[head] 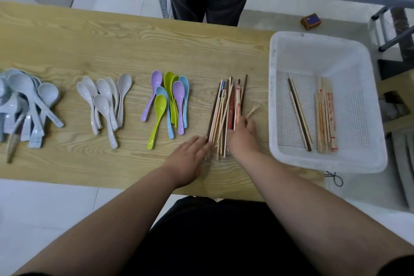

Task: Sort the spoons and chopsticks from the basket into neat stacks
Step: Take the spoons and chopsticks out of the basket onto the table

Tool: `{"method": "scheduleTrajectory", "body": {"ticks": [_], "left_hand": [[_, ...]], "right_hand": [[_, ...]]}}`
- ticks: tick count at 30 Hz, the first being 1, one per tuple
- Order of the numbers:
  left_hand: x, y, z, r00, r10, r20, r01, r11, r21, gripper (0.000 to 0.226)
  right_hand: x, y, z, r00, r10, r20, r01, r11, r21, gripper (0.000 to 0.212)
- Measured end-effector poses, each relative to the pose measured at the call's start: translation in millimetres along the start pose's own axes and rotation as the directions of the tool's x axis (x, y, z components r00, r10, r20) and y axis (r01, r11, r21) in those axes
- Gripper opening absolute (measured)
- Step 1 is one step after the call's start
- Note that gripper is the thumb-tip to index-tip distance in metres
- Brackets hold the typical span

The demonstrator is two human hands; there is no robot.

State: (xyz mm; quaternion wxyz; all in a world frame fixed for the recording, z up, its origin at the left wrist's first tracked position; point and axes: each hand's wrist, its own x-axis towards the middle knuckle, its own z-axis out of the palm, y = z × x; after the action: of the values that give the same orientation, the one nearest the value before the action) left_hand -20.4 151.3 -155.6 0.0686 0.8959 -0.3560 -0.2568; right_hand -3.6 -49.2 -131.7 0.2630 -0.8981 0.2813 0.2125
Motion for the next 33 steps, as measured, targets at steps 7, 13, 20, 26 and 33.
{"method": "scheduleTrajectory", "body": {"ticks": [7,13,20,26,33], "left_hand": [[10,12,-15,0.996,0.0,0.084,-0.005,0.998,0.06,0.083],[22,13,-25,0.998,0.033,-0.056,-0.036,0.998,-0.054,0.075],[60,55,-61,0.909,0.037,-0.415,-0.118,0.978,-0.172,0.052],[108,134,-102,0.772,0.16,-0.615,-0.33,0.928,-0.173,0.05],[137,175,-78,0.913,0.146,-0.381,-0.148,0.989,0.023,0.057]], "right_hand": [[-10,3,-8,0.992,-0.083,0.094,0.087,0.996,-0.037,0.067],[-37,13,-45,0.881,-0.469,0.058,0.472,0.879,-0.068,0.054],[-49,61,-127,0.805,-0.537,-0.252,0.546,0.837,-0.04,0.033],[10,140,-160,0.983,-0.086,-0.16,0.062,0.987,-0.147,0.048],[56,178,-169,0.986,0.167,-0.013,-0.164,0.946,-0.278,0.072]]}}
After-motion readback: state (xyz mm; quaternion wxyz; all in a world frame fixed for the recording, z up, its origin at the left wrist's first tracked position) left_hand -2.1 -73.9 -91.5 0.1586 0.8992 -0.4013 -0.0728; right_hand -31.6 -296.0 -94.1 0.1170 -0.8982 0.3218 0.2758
